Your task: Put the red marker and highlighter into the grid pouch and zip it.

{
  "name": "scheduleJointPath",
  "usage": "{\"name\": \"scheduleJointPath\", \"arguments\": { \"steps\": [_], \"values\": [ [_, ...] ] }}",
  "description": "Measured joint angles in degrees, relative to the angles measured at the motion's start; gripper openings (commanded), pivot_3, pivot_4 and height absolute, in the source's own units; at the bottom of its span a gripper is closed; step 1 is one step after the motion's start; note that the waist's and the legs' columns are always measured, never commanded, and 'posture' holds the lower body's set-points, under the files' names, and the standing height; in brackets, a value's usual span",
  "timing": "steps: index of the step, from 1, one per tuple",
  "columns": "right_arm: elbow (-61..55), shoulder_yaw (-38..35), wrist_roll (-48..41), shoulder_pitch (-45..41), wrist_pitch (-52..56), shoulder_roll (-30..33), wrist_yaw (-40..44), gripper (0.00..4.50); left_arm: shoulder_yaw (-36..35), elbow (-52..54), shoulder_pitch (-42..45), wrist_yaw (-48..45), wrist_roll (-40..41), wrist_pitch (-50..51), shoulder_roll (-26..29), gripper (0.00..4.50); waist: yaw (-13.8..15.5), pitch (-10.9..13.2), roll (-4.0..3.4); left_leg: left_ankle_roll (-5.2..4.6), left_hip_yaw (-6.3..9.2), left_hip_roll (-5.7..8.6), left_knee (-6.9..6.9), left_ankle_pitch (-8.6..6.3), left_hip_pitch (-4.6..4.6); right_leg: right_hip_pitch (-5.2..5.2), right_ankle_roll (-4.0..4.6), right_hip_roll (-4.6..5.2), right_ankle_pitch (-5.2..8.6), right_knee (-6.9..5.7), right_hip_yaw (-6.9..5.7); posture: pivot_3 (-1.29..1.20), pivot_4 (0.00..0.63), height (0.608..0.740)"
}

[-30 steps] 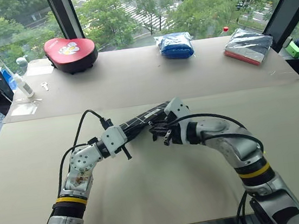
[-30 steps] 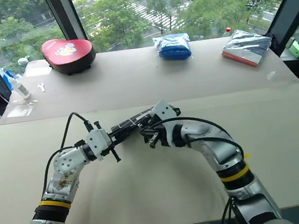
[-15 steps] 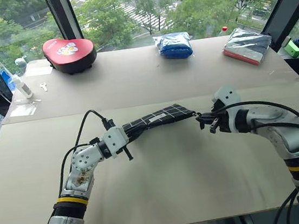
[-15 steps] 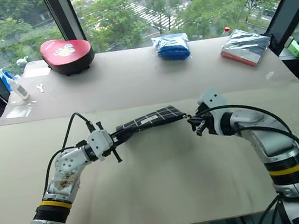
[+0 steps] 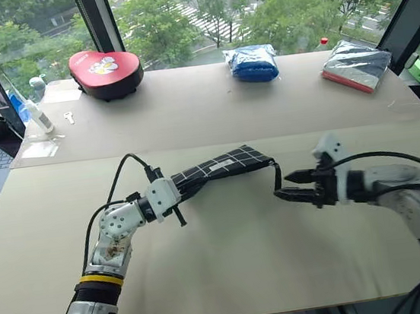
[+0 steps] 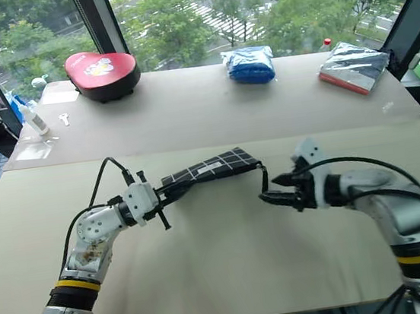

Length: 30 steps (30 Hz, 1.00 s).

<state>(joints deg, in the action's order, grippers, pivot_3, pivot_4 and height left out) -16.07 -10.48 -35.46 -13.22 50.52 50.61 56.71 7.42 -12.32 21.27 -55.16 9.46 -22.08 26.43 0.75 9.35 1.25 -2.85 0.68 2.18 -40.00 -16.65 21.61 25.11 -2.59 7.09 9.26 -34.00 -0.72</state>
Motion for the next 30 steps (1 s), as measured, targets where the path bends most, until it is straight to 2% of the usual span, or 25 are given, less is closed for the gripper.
{"name": "scheduleJointPath", "arguments": {
  "steps": [5, 9, 14, 19, 24, 28, 30],
  "values": [
    [-1.77, -11.73, -4.14, 8.06, -3.2, 3.19, 7.16, 3.35, 0.13, -0.77, 2.04, -7.13, 3.89, -1.75, 0.64, 0.0, -0.05, 0.0, 0.0, 0.0, -0.03, -0.03, -0.01, 0.0, -0.09, -0.06, 0.0, -0.01, 0.01, 0.0, 0.02, 0.0, 0.15, 0.74],
    [-1.88, -13.51, -4.26, 9.7, -4.19, 2.4, 6.88, 3.35, 0.46, -1.46, 3.36, -10.71, 5.4, -2.14, 0.12, 0.0, -0.24, 0.0, 0.01, 0.0, -0.12, -0.05, -0.07, 0.0, -0.17, -0.09, -0.01, -0.01, 0.01, -0.02, 0.1, 0.0, 0.15, 0.74],
    [-1.91, -12.31, -4.06, 9.63, -4.95, -0.82, 3.56, 3.35, 2.18, -3.95, 4.24, -13.02, 5.21, -4.13, -2.14, 0.0, -0.07, 0.01, 0.02, 0.0, -0.11, -0.03, -0.12, 0.0, -0.19, -0.13, -0.01, 0.0, 0.01, -0.02, 0.12, 0.0, 0.15, 0.74],
    [-1.68, -9.66, -3.18, 7.92, -6.44, -1.46, 1.52, 3.44, 2.98, -7.41, 5.7, -13.57, 4.0, -3.98, -2.85, 1.81, -0.07, 0.01, 0.02, -0.02, -0.1, -0.03, -0.18, -0.01, -0.19, -0.15, -0.01, 0.0, 0.01, -0.03, 0.11, 0.0, 0.15, 0.74],
    [-0.08, -8.39, -2.39, 6.74, -6.71, -1.44, 1.0, 3.44, 2.6, -5.6, 5.52, -12.63, 4.7, 0.07, -3.16, 3.43, 0.0, 0.01, 0.02, -0.02, -0.08, -0.03, -0.19, -0.01, -0.17, -0.15, -0.01, 0.0, 0.01, -0.02, 0.11, 0.0, 0.15, 0.74],
    [1.8, -8.19, -1.8, 5.75, -7.03, -1.39, 0.98, 3.44, 1.01, 0.69, 3.46, -9.5, 8.69, 12.09, -2.19, 3.43, -0.12, 0.01, 0.02, -0.04, -0.07, -0.06, -0.19, -0.02, -0.18, -0.13, -0.02, -0.01, 0.01, -0.04, 0.12, 0.0, 0.15, 0.74],
    [2.48, -8.04, -1.72, 5.0, -7.29, -1.37, 0.97, 3.44, -1.27, 5.12, 1.95, -5.69, 12.68, 23.89, -0.9, 3.43, -0.33, 0.01, 0.01, -0.04, -0.06, -0.1, -0.17, -0.03, -0.19, -0.12, -0.03, -0.04, 0.02, -0.06, 0.13, 0.0, 0.15, 0.74]
  ]
}}
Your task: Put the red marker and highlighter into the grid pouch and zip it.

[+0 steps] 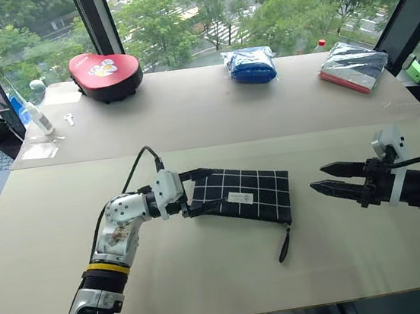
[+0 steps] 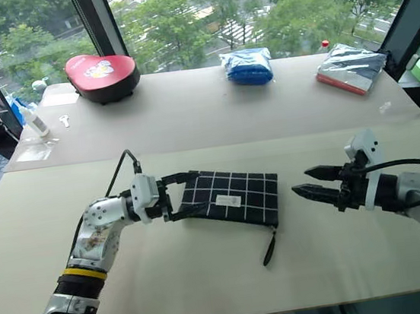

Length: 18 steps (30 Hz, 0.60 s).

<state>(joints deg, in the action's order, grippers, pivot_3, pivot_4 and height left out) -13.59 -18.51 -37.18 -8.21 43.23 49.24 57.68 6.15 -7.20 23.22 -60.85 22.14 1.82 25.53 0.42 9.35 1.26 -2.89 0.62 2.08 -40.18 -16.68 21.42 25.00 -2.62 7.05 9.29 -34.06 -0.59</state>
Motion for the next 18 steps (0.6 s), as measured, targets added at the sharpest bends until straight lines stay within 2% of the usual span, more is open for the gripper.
{"name": "scheduleJointPath", "arguments": {
  "steps": [8, 13, 18],
  "values": [
    [2.65, 0.17, 0.19, 0.2, -0.66, 0.12, 0.96, 3.44, -12.26, 12.21, -8.26, 13.3, 7.64, 21.62, 5.3, 3.43, 0.02, 0.01, 0.01, 0.01, 0.02, 0.0, 0.0, 0.0, 0.0, 0.0, -0.01, -0.02, 0.01, 0.01, 0.0, 0.0, 0.15, 0.74],
    [5.77, -0.49, 0.91, 3.34, -2.63, 2.52, 3.78, 3.44, -20.8, 14.91, -13.14, 14.36, 12.59, 28.12, 9.81, 3.43, 0.2, 0.01, 0.0, 0.02, 0.0, 0.02, 0.0, 0.01, 0.0, 0.01, 0.0, -0.01, 0.01, 0.02, -0.01, 0.0, 0.15, 0.74],
    [10.79, -2.01, 2.43, 3.53, -5.14, 3.72, 4.45, 3.44, -24.82, 16.57, -18.83, 15.71, 13.83, 30.94, 12.1, 3.43, 0.17, 0.01, 0.0, 0.04, -0.05, 0.01, 0.03, 0.02, -0.07, -0.02, 0.01, 0.0, 0.01, 0.01, 0.04, 0.0, 0.15, 0.74]
  ]
}}
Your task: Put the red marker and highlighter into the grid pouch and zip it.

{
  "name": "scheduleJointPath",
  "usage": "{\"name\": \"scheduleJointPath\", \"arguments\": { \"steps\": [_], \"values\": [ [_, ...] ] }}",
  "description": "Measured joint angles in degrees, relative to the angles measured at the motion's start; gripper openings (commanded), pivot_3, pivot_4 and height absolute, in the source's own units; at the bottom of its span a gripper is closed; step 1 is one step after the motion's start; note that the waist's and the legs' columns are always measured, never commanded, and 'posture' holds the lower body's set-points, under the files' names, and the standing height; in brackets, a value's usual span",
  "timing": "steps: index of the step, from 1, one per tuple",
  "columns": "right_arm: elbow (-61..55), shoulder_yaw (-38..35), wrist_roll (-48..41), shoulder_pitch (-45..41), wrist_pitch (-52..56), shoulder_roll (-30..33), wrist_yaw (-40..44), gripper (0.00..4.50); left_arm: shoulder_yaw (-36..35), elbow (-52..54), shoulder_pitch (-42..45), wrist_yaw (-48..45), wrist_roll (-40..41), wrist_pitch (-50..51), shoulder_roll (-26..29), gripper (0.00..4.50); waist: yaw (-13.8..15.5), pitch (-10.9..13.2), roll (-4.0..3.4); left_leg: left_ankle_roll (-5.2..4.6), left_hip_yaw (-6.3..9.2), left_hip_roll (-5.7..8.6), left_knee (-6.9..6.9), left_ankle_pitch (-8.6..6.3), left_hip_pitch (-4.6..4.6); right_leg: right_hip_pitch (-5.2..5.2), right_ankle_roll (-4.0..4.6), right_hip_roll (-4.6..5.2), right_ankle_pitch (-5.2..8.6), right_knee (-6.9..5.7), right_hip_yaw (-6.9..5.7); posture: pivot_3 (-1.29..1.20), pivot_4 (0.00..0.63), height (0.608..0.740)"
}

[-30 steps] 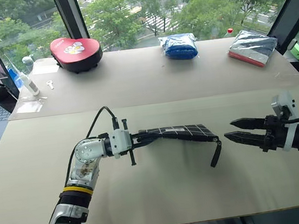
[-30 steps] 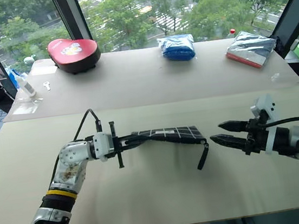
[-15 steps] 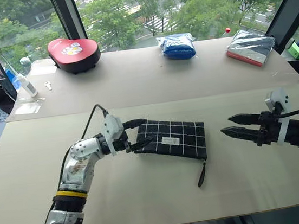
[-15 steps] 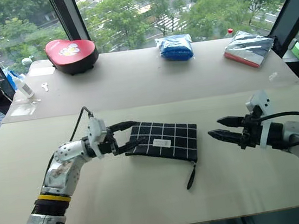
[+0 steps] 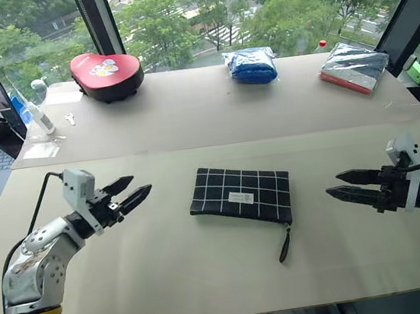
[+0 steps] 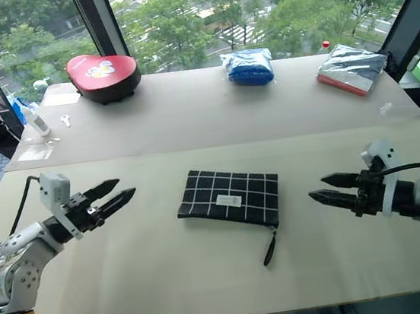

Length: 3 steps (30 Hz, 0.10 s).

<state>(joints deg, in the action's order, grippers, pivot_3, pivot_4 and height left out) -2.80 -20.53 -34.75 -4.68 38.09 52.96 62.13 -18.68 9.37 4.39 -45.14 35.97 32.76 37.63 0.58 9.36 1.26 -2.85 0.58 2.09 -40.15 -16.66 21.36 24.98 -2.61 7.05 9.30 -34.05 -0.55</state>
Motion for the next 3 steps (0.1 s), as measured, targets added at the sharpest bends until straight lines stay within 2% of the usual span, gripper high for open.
{"name": "scheduleJointPath", "arguments": {
  "steps": [3],
  "values": [
    [1.07, -0.42, 0.2, -0.75, -0.62, 0.04, 0.04, 3.44, -0.75, -0.02, -1.01, -0.16, 0.0, 0.05, 1.04, 3.43, 0.08, 0.0, 0.0, 0.02, 0.0, -0.01, 0.01, 0.01, -0.01, 0.0, 0.01, 0.0, 0.0, -0.01, -0.01, 0.0, 0.15, 0.74]
  ]
}}
